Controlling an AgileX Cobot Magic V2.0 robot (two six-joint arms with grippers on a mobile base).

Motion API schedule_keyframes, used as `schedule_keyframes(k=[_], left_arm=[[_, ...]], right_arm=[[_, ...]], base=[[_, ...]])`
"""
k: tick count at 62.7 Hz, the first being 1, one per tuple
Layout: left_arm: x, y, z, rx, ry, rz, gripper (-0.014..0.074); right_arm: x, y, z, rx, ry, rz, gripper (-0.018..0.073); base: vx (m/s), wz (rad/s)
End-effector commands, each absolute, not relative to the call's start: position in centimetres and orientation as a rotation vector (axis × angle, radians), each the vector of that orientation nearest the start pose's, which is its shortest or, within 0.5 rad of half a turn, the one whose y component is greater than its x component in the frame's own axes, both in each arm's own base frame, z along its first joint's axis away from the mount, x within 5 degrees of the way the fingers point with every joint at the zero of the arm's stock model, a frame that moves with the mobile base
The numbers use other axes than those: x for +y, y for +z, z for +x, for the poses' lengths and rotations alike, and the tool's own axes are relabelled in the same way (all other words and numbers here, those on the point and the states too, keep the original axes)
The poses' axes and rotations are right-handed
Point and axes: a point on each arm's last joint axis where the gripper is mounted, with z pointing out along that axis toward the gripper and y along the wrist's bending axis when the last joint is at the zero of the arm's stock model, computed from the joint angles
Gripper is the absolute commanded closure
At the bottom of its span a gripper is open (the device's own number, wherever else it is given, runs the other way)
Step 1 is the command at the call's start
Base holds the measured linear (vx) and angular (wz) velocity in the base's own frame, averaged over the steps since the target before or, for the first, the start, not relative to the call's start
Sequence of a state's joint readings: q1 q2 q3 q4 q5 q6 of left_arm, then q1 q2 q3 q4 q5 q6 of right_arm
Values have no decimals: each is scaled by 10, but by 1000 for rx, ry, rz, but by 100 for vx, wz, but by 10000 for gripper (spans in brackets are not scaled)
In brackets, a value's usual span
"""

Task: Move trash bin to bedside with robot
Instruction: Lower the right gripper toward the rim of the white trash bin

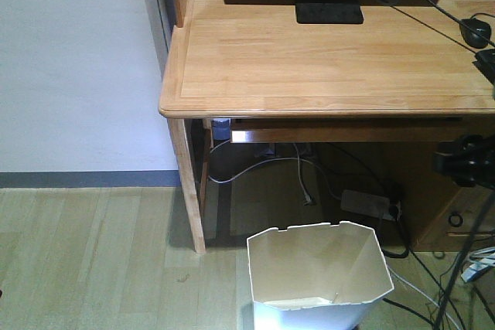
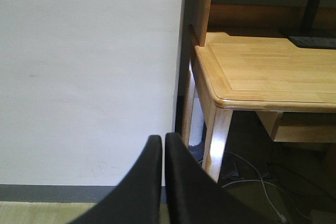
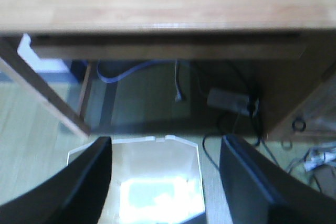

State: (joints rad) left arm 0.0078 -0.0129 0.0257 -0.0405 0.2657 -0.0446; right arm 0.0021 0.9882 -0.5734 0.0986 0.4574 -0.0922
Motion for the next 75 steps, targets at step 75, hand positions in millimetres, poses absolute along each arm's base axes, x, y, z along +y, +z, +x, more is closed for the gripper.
schedule_keyframes(k=[75], left_arm=[[0, 182, 56, 1697, -72, -80, 602]], right_arm=[[-40, 60, 319, 2851, 21, -243, 69]], base=[[0, 0]])
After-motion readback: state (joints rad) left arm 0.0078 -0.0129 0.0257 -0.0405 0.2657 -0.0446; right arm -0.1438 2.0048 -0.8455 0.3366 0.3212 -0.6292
